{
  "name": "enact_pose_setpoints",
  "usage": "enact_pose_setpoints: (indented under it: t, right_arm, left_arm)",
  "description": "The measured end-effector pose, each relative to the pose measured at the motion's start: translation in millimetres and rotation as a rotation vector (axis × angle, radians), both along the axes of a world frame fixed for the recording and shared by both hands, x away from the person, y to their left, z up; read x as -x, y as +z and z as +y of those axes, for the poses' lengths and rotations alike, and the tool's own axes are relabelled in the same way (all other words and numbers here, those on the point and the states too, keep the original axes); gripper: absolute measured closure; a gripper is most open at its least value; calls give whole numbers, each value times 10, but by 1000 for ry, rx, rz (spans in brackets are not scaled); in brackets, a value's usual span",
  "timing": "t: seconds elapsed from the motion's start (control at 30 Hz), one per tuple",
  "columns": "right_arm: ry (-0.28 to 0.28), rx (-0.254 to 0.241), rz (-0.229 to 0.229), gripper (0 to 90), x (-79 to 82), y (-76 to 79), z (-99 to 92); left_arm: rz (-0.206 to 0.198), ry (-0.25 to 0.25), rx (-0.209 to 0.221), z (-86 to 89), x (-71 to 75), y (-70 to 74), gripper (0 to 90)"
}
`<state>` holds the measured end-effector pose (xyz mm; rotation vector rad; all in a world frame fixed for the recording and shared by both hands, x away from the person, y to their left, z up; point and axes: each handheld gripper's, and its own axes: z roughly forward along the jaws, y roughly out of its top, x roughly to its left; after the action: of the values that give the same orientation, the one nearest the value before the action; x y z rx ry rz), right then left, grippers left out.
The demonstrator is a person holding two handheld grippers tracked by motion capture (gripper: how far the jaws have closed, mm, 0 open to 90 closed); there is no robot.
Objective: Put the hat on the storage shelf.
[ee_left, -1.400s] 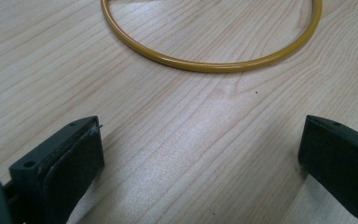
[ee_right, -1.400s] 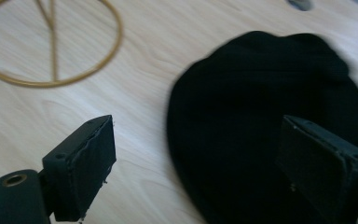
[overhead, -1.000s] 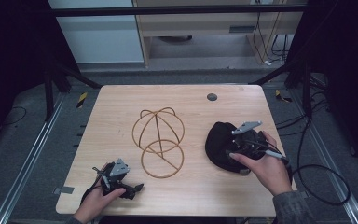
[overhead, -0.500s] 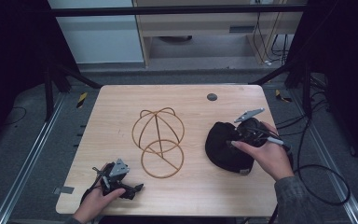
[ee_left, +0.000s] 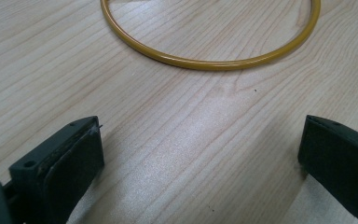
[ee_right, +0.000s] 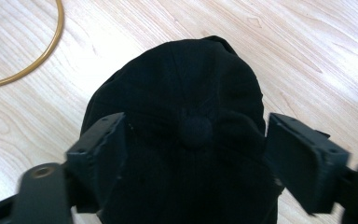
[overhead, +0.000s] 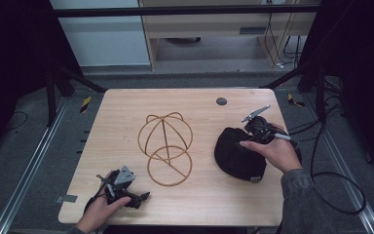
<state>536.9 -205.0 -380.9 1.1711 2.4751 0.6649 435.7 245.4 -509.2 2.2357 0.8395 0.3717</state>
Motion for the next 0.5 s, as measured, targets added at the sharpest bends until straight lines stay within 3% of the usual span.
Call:
enact_pose_setpoints:
  t: [0.07,0.27,0.5]
  right_arm:
    - [26,32,5,249,-23,-26,15]
    - [49,58,19,300,-80,-37,36]
    - [73,96,44,445,-126,-84,90]
  left_arm:
    - [0,0,0,0,0,0,0]
    - [-1,2,4,-3,0,-2,0]
    - [-2,2,4,-3,-1,-2,0]
